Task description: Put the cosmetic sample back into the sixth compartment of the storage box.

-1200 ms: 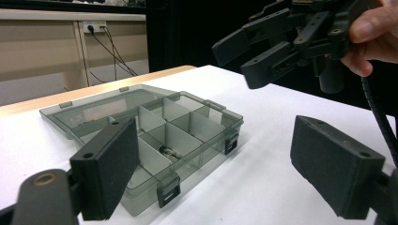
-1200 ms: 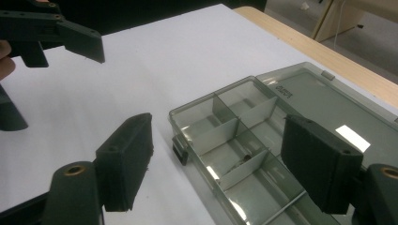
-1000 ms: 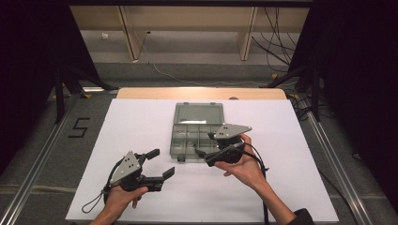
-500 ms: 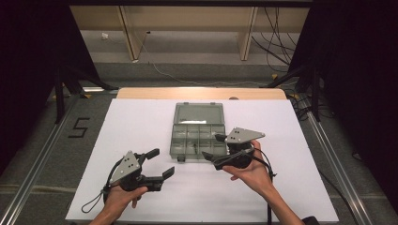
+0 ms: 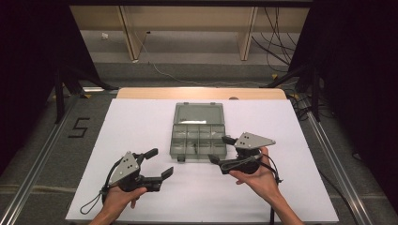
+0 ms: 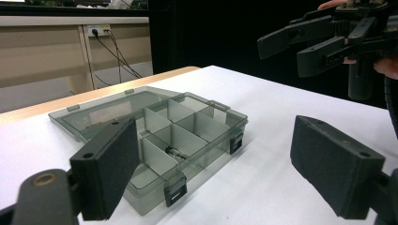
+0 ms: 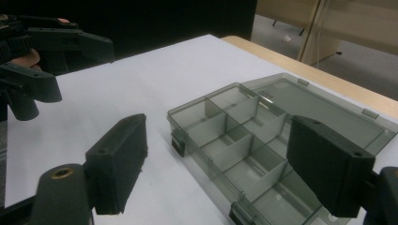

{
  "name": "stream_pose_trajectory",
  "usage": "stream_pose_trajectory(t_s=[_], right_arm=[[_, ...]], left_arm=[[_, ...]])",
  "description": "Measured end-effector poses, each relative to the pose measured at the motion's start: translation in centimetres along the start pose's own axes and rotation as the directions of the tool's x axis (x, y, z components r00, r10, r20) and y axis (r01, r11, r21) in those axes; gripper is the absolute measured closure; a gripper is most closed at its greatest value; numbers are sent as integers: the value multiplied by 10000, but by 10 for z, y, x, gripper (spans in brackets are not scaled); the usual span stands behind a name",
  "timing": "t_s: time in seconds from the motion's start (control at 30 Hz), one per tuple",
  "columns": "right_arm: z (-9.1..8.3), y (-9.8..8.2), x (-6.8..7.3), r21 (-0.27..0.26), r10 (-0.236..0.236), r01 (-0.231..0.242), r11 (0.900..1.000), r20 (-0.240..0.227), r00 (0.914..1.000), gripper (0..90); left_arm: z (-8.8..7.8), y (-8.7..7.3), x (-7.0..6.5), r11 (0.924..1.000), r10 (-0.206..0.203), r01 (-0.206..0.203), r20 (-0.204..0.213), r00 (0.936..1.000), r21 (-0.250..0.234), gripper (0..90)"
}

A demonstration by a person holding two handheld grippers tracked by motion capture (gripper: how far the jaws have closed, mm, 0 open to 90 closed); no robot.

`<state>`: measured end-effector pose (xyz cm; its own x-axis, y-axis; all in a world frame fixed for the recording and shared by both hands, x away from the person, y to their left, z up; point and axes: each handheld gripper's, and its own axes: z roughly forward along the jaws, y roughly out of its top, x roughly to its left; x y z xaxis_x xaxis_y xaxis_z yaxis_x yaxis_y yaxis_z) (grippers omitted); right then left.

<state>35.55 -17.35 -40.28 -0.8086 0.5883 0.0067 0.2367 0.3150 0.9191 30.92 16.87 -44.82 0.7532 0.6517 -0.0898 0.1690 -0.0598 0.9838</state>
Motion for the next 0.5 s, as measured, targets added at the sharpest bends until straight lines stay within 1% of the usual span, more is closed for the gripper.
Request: stream_pose_trajectory(t_s=[0.03, 0.07, 0.1, 0.13, 0.2, 0.23, 0.27, 0.3, 0.33, 0.37, 0.4, 0.47, 0.5], right_arm=[[-2, -2, 0, -16, 159, -159, 9999, -36, 9999, 217], [-3, -2, 0, -11, 197, -197, 9998, -88, 9998, 215], [-4, -3, 0, -19, 205, -205, 9998, -94, 9997, 215], [-6, -3, 0, -4, 110, -110, 9999, 28, 9999, 215], [-6, -4, 0, -34, 137, -137, 9999, 10, 9999, 219], [-8, -5, 0, -128, 103, -102, 9999, 64, 9999, 219], [-8, -6, 1, -108, 237, -237, 9997, -19, 9997, 219], [-8, -6, 1, -108, 237, -237, 9997, -19, 9997, 219], [-11, -7, 0, -144, 69, -67, 9999, 124, 9999, 219], [-12, -7, 1, -106, 205, -204, 9997, 46, 9998, 219], [-11, -8, 0, -384, 60, -53, 9992, 182, 9998, 219], [-15, -9, 1, -215, 224, -221, 9995, 131, 9997, 219], [-15, -9, 1, -215, 224, -221, 9995, 131, 9997, 219]], left_arm=[[0, 0, 0, 10000, 16, -16, 8, 10000, -16, 156], [0, 0, 0, 10000, -30, 30, -22, 10000, -40, 156], [-1, 0, 1, 10000, -29, 29, -25, 10000, -41, 156], [-1, 0, 1, 10000, -29, 29, -25, 10000, -41, 156], [-1, 0, 1, 10000, -8, 8, -32, 10000, -15, 156], [-1, 0, 1, 10000, 0, 0, -28, 10000, -5, 156], [-1, 0, 1, 10000, -9, 9, -36, 10000, -14, 156], [-1, 0, 1, 10000, -9, 9, -36, 10000, -14, 156], [-1, 0, 1, 10000, -3, 3, -44, 10000, -12, 156], [-1, 0, 1, 10000, 2, -2, -47, 10000, -7, 156], [-2, 0, 1, 10000, 3, -3, -48, 10000, -10, 156], [-2, 0, 1, 10000, 4, -4, -40, 10000, -19, 156], [-2, 0, 1, 10000, -5, 4, -42, 10000, -29, 156]])
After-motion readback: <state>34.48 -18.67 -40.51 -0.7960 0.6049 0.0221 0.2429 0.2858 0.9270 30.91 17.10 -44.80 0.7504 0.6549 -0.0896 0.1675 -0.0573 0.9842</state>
